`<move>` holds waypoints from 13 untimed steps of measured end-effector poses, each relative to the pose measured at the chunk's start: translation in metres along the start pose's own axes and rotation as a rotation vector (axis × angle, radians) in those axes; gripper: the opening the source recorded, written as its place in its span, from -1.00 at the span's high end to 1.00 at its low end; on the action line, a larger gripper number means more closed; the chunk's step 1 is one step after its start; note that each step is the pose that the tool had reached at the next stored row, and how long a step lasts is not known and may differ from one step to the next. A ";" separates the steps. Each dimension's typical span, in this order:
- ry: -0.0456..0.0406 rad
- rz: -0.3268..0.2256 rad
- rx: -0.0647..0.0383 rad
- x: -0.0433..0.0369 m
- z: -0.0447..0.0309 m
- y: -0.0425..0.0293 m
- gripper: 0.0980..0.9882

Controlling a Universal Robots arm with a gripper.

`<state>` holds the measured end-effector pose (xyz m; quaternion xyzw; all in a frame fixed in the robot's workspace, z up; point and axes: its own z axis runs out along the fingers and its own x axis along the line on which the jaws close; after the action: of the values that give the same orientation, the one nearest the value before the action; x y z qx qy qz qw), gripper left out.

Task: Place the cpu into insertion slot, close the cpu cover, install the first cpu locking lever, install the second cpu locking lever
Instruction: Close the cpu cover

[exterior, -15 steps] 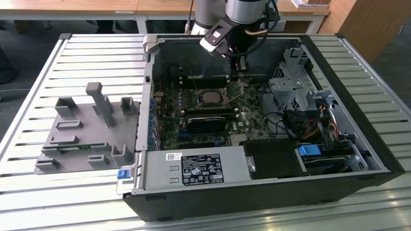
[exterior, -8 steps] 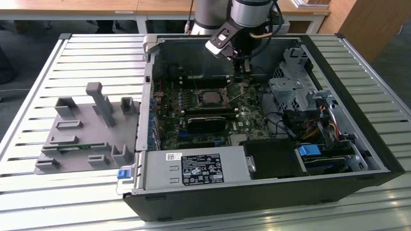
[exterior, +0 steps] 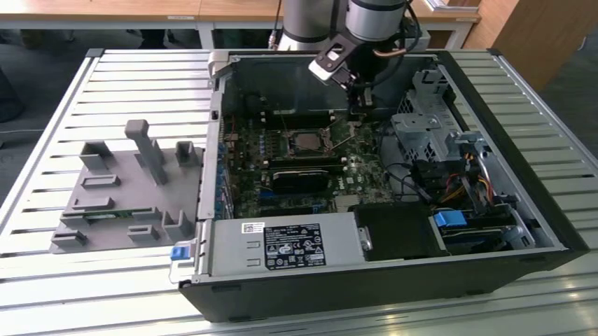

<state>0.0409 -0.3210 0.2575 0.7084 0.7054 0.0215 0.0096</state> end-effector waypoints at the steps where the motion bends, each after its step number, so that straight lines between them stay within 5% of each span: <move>1: 0.0000 0.000 0.000 0.0000 0.0004 0.0011 0.98; 13: -0.0002 0.000 0.003 0.0019 0.0064 0.0118 0.98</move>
<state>0.0530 -0.3191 0.2516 0.7085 0.7054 0.0204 0.0087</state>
